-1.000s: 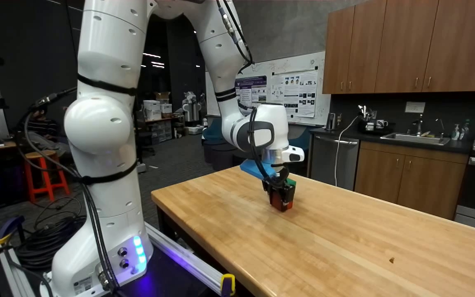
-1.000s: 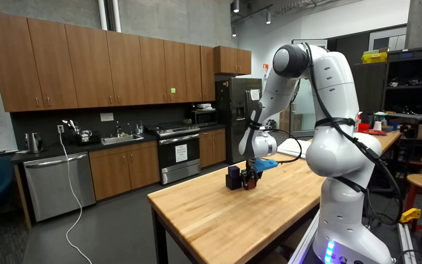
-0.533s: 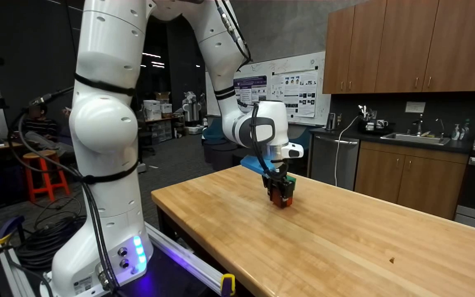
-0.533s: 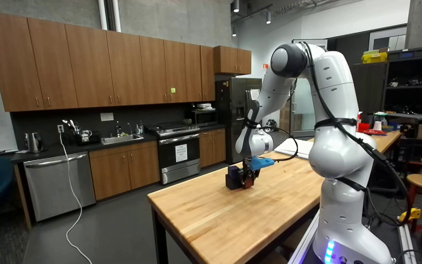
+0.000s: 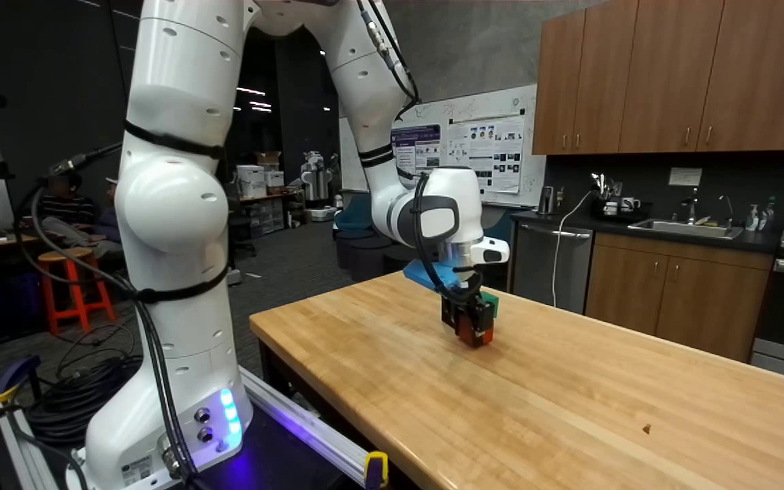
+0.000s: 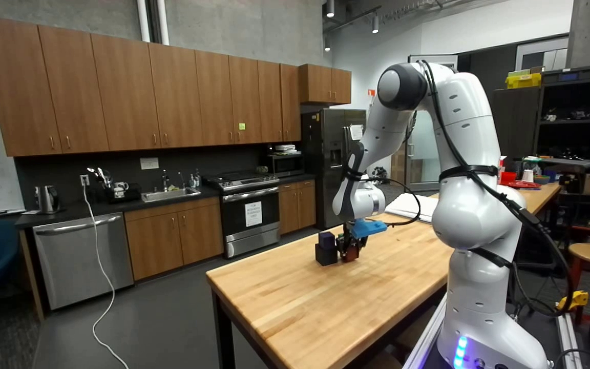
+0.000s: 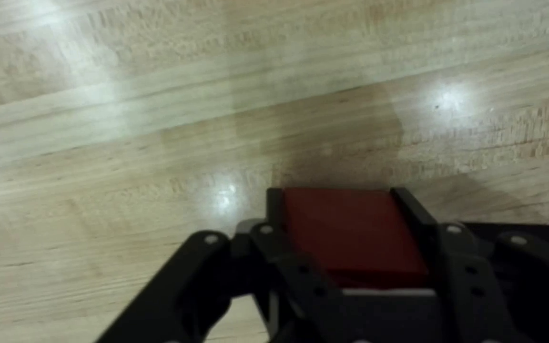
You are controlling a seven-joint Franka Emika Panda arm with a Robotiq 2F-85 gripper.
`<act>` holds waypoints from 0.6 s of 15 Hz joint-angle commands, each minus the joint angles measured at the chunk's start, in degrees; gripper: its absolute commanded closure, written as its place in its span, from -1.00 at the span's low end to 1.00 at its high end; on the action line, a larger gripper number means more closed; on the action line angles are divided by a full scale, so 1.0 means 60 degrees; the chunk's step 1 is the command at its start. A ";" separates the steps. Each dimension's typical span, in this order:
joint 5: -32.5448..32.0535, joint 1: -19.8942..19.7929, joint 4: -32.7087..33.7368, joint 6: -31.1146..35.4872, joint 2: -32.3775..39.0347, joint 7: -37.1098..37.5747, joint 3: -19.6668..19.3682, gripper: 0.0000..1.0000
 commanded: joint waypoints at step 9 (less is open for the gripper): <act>-0.0202 0.0236 0.0335 0.0231 -0.0215 0.0494 -0.0430 0.39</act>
